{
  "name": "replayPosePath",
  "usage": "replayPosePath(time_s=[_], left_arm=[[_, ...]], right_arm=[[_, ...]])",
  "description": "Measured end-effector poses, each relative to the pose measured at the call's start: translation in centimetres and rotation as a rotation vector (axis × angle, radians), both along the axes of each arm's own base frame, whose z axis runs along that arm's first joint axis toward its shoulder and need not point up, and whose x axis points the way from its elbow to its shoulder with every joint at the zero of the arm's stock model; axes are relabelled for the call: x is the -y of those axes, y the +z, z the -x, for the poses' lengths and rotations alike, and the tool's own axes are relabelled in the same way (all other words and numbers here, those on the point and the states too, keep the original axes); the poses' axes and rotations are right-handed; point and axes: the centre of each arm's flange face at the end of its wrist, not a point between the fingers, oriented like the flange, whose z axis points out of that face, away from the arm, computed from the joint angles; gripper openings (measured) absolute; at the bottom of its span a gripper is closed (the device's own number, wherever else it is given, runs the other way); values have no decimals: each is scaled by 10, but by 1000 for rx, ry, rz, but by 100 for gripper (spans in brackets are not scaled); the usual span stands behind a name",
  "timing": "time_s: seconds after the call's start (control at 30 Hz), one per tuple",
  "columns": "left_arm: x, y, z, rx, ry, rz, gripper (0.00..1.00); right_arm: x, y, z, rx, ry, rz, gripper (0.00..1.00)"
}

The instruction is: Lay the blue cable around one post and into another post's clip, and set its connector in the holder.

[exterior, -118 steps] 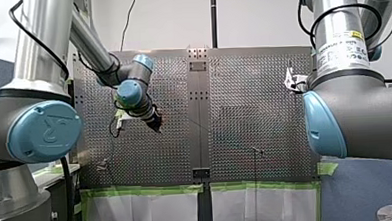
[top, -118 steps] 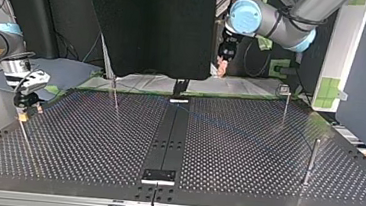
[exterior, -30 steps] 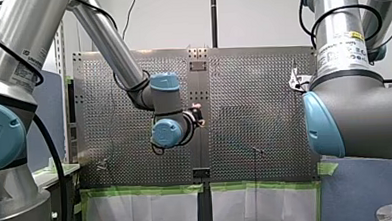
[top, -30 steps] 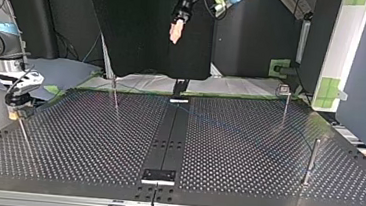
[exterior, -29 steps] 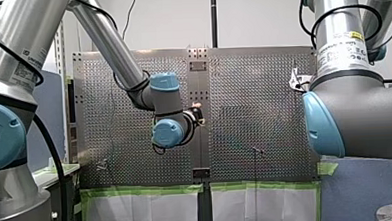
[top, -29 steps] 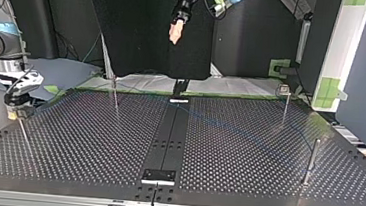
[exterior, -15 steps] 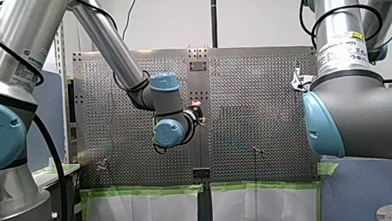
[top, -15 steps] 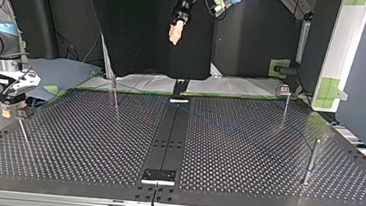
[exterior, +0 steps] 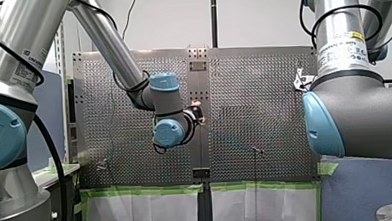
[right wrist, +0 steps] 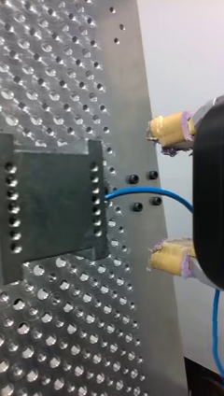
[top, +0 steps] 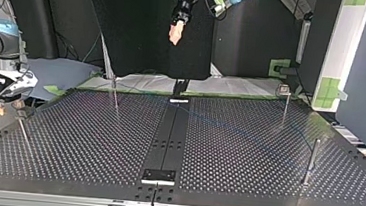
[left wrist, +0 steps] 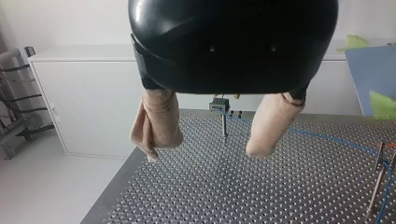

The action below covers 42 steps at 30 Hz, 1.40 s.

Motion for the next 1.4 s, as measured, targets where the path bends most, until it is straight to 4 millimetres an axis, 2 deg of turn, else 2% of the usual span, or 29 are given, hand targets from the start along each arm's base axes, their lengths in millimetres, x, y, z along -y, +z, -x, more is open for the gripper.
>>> replayPosePath(time_s=[0.2,0.4,0.63,1.07,1.4], left_arm=[[-3,-1,-2,-11,20,6,100],[-15,-5,-9,-48,88,0,100],[-43,-19,-23,-106,160,-64,100],[-101,-50,-32,-153,167,-94,100],[-126,-54,-55,-168,207,-97,100]], right_arm=[[-2,-3,3,1,-32,-17,99],[-4,-6,4,1,-44,-28,99],[-4,-6,4,1,-45,-27,99],[-5,-9,5,1,-54,-34,99],[-15,-27,6,14,-100,-72,99]])
